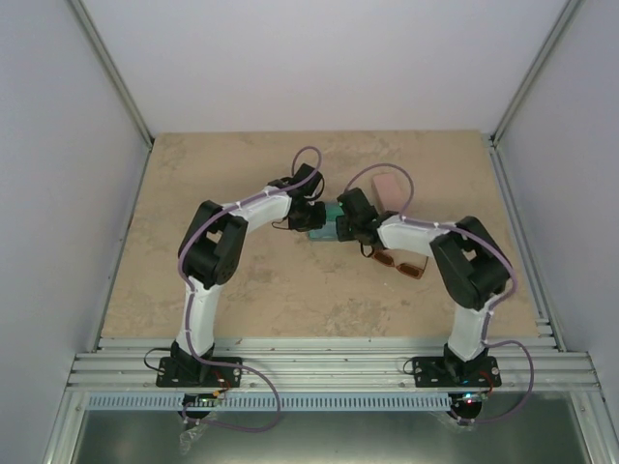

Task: Organize the sunglasses
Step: Place the glasses cleaning cloth in the sunglasses case, then pick up the sunglasses from the center of the board.

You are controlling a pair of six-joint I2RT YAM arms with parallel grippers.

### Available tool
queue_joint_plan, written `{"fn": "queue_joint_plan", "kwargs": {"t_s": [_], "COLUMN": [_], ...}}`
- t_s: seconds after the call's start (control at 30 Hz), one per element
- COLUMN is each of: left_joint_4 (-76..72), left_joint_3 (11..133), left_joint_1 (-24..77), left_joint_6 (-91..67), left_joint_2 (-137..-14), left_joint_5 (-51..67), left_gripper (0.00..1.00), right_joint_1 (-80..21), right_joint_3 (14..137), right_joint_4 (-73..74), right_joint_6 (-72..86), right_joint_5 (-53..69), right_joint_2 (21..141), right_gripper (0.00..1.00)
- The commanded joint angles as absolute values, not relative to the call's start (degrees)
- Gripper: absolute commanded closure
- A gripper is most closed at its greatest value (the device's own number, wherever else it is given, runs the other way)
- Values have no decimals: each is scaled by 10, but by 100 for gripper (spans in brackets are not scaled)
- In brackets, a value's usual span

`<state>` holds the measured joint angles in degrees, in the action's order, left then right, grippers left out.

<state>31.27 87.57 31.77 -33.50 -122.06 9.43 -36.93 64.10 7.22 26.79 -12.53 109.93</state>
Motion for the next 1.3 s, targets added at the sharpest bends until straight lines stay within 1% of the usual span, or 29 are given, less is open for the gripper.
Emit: {"fn": "queue_joint_plan", "kwargs": {"t_s": [0.0,0.13,0.17,0.23,0.33,0.5,0.67,0.8,0.93,1.03,1.27], "left_joint_4": [315,303,298,285,256,193,118,84,78,77,67], "left_joint_3": [873,853,842,816,768,666,584,552,545,543,536], "left_joint_1": [315,315,315,314,314,313,312,312,312,312,313], "left_joint_6": [-337,-343,-346,-354,-371,-394,-415,-424,-425,-427,-442], "left_joint_2": [-1178,-1123,-1105,-1069,-1008,-904,-820,-793,-787,-785,-758], "left_joint_5": [117,108,101,85,64,45,64,91,103,103,71], "left_gripper": [75,68,64,60,52,42,39,39,39,39,40], "right_joint_1": [-364,-339,-331,-310,-261,-165,-129,-120,-115,-114,-113], "right_joint_3": [621,587,577,551,510,440,387,366,360,357,349], "right_joint_4": [124,177,194,224,263,288,269,246,225,212,193], "right_joint_6": [269,295,306,329,362,369,367,370,369,366,353], "right_joint_5": [-133,-172,-193,-227,-250,-207,-136,-101,-92,-88,-73], "right_joint_2": [990,915,895,856,796,721,708,736,776,803,812], "right_gripper": [53,53,53,53,53,52,54,59,68,72,95]}}
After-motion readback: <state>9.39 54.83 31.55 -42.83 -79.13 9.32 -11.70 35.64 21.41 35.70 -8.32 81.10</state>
